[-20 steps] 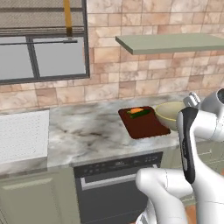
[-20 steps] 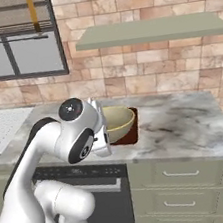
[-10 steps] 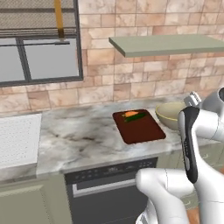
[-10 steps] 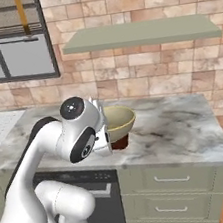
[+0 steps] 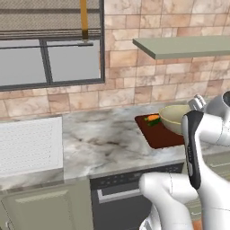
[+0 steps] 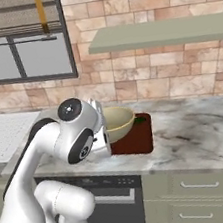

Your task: Place the two vegetables and bowl onto the tray for setting up a vegetable dip station.

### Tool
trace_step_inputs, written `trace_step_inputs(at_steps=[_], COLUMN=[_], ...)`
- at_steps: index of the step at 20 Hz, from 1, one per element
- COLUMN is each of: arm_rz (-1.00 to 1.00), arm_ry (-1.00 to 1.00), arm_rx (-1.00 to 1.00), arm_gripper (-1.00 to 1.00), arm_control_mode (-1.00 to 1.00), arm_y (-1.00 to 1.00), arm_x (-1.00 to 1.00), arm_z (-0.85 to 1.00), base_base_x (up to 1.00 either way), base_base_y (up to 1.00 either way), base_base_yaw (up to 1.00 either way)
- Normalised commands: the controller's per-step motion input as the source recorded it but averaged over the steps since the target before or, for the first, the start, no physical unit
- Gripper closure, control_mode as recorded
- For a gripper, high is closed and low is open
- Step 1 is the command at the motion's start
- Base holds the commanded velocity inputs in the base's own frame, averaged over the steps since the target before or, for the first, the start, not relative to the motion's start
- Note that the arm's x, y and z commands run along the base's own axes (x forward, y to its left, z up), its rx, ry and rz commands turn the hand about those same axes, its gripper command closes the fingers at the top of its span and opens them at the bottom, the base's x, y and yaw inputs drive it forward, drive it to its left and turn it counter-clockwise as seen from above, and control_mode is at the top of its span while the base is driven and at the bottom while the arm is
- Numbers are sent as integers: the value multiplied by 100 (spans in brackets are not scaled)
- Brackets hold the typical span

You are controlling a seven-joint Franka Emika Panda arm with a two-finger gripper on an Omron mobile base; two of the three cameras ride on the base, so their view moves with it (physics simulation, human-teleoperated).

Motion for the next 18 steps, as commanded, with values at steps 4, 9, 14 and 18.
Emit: trace_step_inputs(at_steps=[4,9,14,18], arm_rz=[0,0,0,0], arm_ry=[0,0,0,-4], arm_rx=[0,0,1,7], arm_gripper=[100,100,100,100], arm_control_mode=[100,100,-100,-100], arm_y=[0,0,0,-3], arm_x=[0,0,2,27], arm_z=[0,0,-20,-68], base_base_x=[55,31,0,0], base_base_y=[0,0,0,0], base_base_yaw=[2,2,0,0])
